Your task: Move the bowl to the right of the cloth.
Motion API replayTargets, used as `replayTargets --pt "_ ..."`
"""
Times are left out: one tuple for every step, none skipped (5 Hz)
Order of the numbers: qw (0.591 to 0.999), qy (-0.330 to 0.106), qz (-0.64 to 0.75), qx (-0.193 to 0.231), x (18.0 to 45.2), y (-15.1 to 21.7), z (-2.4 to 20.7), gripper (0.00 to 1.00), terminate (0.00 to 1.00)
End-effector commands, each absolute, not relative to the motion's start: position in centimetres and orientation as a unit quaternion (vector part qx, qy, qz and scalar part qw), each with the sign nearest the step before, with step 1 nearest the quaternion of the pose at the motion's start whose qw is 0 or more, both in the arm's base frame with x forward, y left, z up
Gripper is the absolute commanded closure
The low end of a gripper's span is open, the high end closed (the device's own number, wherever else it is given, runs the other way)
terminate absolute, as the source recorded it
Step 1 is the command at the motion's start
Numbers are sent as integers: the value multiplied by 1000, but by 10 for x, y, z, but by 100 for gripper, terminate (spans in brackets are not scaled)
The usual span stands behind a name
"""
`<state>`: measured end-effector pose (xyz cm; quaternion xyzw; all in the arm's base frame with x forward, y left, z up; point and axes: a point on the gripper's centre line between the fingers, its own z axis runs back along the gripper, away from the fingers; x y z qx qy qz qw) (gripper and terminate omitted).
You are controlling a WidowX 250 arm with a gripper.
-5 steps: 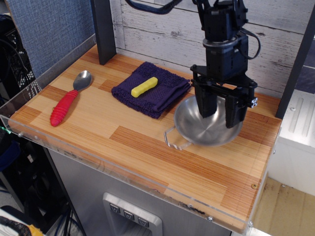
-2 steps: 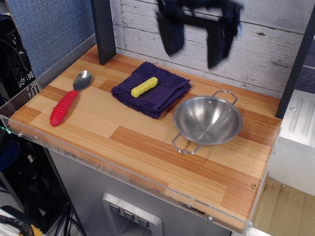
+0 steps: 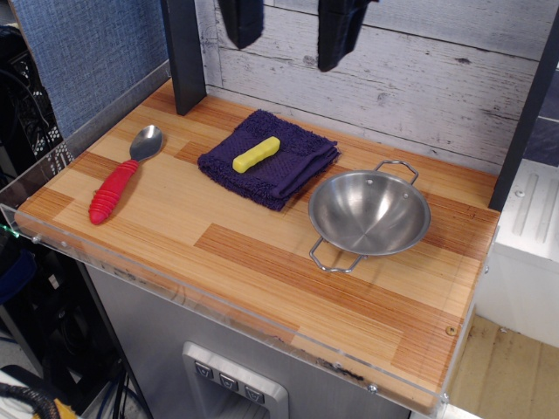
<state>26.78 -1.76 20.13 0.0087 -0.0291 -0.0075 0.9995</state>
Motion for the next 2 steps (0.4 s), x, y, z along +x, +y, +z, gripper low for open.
replayTargets --pt "999 -40 -11 12 273 -18 199 0 0" --pt "999 -40 -11 12 273 -18 199 0 100"
